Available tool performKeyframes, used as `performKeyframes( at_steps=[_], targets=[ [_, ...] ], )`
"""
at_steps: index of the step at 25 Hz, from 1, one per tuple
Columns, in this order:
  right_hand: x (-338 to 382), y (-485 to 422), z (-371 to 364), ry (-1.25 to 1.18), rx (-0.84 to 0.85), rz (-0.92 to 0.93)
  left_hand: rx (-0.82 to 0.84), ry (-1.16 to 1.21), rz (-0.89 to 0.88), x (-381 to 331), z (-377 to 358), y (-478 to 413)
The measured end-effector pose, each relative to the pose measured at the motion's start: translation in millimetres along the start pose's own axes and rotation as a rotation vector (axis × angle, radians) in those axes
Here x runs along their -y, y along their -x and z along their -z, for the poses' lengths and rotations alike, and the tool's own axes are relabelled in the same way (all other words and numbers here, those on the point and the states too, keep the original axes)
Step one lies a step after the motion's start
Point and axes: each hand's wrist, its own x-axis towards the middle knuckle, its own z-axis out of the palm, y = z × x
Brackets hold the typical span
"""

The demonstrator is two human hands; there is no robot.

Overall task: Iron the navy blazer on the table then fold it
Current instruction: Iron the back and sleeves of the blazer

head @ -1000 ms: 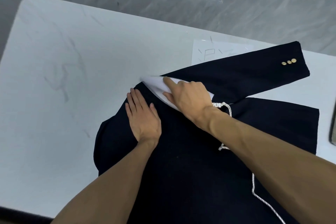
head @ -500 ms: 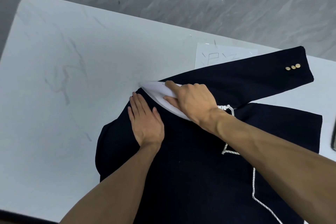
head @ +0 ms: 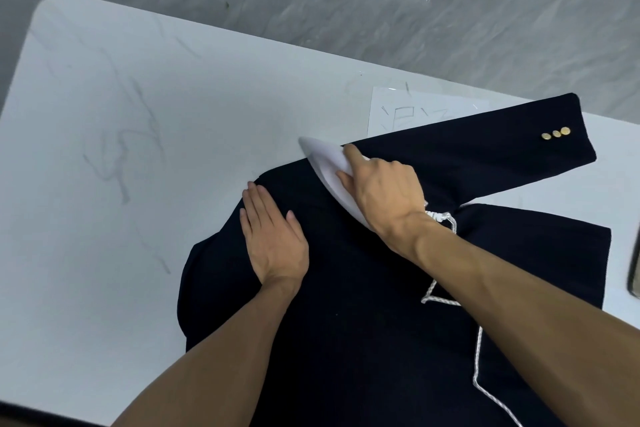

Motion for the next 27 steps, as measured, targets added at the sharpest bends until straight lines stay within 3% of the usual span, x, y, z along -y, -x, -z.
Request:
performKeyframes(
  at_steps=[8,12,15,23,27],
  targets=[
    [-67,1,4,-0.033,-0.070,-0.103,0.005,0.004,-0.004,0,0,2],
    [-43,11,4,-0.068,-0.087,0.177,0.005,0.002,-0.012,0,0,2],
    [-21,6,3,0.086,-0.024,0.400,0.001,0.004,-0.018,0,-1,1],
    [-28,-10,-2,0.166,-0.013,0.296,-0.005,0.019,-0.017,-1,1,1],
    [-66,-6,1,0.133,-0.053,0.227,-0.002,0.033,-0.017,0,3,2]
  ],
)
